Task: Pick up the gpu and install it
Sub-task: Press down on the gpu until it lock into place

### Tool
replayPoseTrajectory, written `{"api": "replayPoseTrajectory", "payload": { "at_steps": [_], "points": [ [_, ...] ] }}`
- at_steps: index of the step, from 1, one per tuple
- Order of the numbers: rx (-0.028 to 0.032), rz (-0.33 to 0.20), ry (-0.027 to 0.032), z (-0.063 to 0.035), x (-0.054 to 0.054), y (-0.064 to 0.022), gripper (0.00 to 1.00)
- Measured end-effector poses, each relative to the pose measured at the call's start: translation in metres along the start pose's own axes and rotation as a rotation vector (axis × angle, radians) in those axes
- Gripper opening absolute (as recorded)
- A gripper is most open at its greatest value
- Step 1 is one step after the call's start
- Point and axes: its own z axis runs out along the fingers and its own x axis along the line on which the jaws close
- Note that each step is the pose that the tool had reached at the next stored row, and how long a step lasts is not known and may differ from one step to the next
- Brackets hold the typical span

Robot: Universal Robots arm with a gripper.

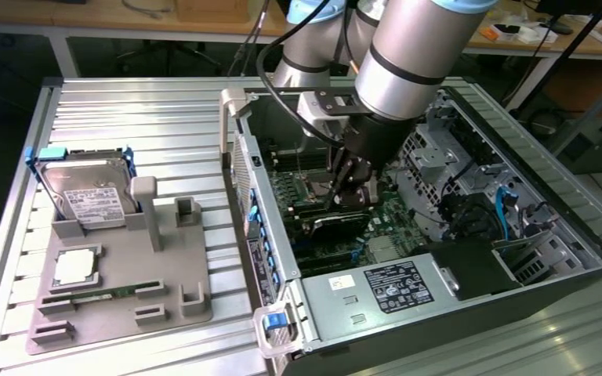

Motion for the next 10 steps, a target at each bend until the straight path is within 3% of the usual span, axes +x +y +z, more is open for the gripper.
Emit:
{"api": "replayPoseTrajectory", "payload": {
  "at_steps": [6, 7, 8, 10],
  "points": [
    [0.0005, 0.0, 0.0001, 0.0, 0.0, 0.0017, 0.11],
    [0.0003, 0.0, -0.003, 0.0, 0.0004, 0.0008, 0.11],
    [0.0002, -0.002, -0.0097, 0.0004, 0.0008, 0.0007, 0.11],
    [0.0006, -0.01, -0.0096, 0.0045, 0.0007, -0.001, 0.11]
  ]
}}
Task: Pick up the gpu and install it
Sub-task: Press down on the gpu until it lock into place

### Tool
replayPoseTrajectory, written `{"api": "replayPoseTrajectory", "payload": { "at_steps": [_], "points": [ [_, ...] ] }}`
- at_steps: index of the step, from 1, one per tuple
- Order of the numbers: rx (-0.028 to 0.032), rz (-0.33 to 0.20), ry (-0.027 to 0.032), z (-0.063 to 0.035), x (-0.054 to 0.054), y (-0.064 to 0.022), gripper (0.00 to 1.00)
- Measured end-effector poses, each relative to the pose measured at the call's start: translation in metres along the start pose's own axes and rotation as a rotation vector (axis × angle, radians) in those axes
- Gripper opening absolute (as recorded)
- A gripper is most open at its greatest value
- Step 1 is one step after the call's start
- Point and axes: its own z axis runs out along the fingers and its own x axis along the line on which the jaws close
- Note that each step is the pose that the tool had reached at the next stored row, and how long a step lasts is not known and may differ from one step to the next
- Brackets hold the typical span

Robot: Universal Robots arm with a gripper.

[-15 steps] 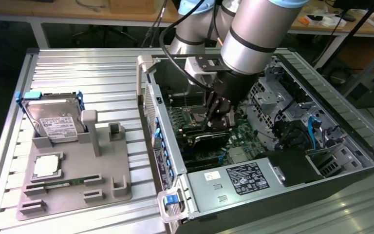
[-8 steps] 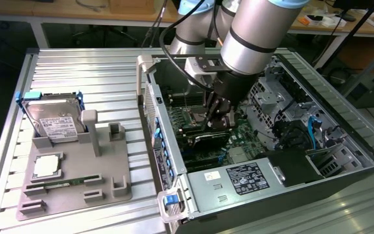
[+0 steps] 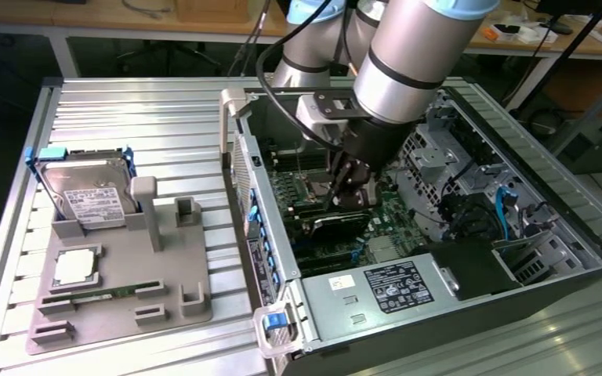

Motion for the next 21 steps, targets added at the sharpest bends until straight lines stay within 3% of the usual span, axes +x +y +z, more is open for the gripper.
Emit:
{"api": "replayPoseTrajectory", "payload": {
  "at_steps": [4, 12, 21],
  "points": [
    [-0.0013, -0.036, 0.0034, 0.0053, 0.0, -0.0016, 0.11],
    [-0.0015, -0.041, 0.0038, 0.0234, 0.0, -0.0035, 0.11],
    [-0.002, -0.041, 0.0039, 0.0308, 0.0, -0.0047, 0.11]
  ]
}}
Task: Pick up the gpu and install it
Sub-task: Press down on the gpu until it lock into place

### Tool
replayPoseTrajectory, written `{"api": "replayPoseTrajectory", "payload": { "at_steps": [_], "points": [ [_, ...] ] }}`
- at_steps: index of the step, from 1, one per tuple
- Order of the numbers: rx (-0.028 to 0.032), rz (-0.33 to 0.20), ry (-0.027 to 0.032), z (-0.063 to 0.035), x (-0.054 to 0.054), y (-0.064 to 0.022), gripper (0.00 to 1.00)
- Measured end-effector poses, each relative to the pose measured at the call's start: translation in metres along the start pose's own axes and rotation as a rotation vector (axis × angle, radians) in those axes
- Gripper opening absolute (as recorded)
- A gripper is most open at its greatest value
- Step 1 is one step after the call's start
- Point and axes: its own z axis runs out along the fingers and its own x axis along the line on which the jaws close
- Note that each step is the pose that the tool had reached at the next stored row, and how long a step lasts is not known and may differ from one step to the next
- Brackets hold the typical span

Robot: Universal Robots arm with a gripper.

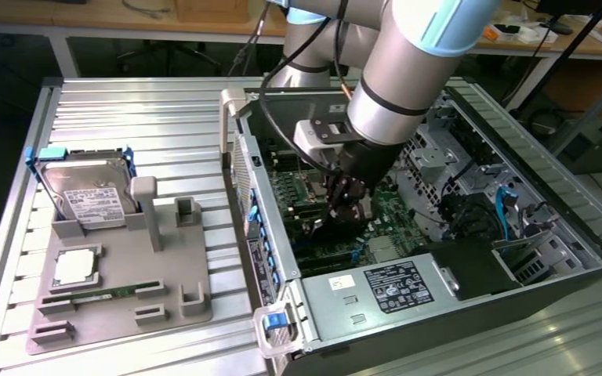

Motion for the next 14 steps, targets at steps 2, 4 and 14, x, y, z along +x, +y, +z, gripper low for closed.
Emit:
{"api": "replayPoseTrajectory", "payload": {
  "at_steps": [2, 4, 14],
  "points": [
    [0.0009, 0.0, -0.0024, -0.0034, -0.001, 0.0068, 0.11],
    [0.0005, 0.0, -0.002, -0.005, -0.001, 0.0171, 0.11],
    [-0.0007, 0.0, -0.0021, -0.0288, -0.004, 0.0576, 0.11]
  ]
}}
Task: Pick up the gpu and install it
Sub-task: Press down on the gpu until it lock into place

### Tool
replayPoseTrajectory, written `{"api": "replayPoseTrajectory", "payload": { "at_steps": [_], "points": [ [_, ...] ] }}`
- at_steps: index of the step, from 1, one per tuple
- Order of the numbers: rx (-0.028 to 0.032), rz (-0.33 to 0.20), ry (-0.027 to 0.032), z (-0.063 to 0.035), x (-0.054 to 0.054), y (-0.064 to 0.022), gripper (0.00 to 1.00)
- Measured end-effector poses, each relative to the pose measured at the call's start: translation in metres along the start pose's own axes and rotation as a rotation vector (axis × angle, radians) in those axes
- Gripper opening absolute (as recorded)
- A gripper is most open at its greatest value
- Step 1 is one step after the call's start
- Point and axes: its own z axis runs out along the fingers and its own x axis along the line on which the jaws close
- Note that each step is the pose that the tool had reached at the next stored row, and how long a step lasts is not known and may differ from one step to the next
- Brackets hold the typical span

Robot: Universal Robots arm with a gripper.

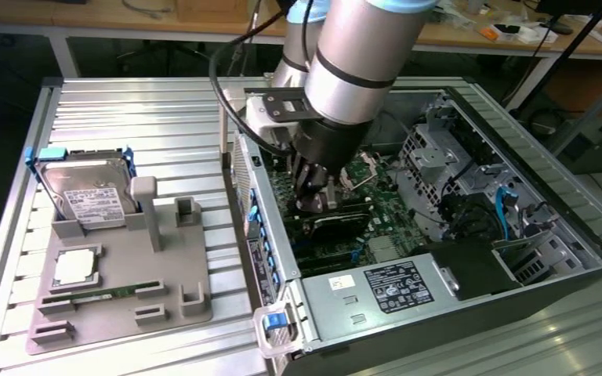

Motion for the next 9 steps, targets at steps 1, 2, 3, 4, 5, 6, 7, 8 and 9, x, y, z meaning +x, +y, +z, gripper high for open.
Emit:
{"api": "replayPoseTrajectory", "payload": {
  "at_steps": [1, 2, 3, 4, 5, 6, 7, 8, 9],
  "points": [
    [0.0, 0.0, -0.0001, -0.001, -0.001, 0.0047, 0.11],
    [0.0001, 0.0, -0.0001, -0.0008, -0.002, 0.0087, 0.11],
    [0.0004, 0.0, 0.0, 0.0005, -0.005, 0.0152, 0.11],
    [0.0006, 0.0, 0.0, 0.0034, -0.008, 0.0216, 0.11],
    [0.0007, -0.001, 0.0003, 0.0044, -0.01, 0.0292, 0.11],
    [0.0002, 0.0, -0.0001, 0.0046, -0.01, 0.0322, 0.11],
    [0.0004, 0.0, 0.0002, 0.0045, -0.01, 0.0318, 0.11],
    [0.0006, 0.0, 0.0004, 0.004, -0.01, 0.0298, 0.11],
    [0.0008, 0.0, 0.0002, 0.0037, -0.01, 0.0283, 0.11]
  ]
}}
